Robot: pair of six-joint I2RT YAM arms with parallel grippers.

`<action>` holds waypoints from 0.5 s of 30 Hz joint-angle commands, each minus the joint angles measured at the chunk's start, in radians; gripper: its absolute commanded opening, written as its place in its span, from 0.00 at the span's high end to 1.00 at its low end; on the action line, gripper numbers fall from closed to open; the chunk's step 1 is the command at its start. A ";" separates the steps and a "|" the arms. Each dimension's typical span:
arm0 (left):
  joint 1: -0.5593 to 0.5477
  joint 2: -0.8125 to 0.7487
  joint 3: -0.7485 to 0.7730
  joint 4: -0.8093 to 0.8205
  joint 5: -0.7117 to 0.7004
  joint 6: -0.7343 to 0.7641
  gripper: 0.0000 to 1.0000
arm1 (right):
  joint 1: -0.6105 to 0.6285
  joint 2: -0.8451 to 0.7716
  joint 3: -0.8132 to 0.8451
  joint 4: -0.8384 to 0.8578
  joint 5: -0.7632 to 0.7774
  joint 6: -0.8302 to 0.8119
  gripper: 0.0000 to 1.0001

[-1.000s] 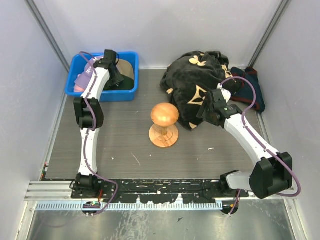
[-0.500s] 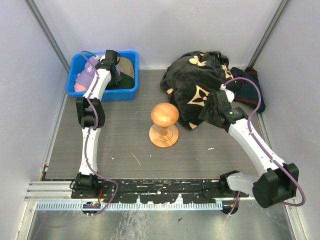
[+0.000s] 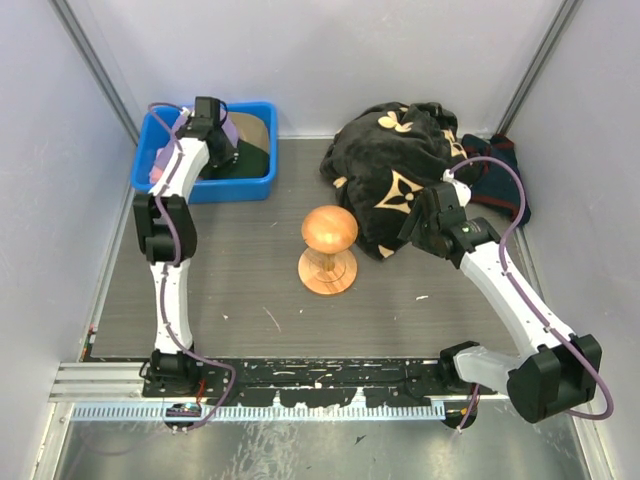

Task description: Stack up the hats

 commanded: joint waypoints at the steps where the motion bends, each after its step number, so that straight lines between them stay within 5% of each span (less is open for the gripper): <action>1: 0.006 -0.271 -0.115 0.219 0.133 0.017 1.00 | -0.006 0.007 0.010 0.071 -0.042 -0.016 0.36; 10: 0.040 -0.420 -0.169 0.246 0.288 -0.058 1.00 | -0.005 0.023 -0.001 0.116 -0.094 -0.033 0.36; 15: 0.129 -0.384 -0.250 0.348 0.494 -0.254 1.00 | -0.006 0.017 -0.002 0.117 -0.107 -0.050 0.36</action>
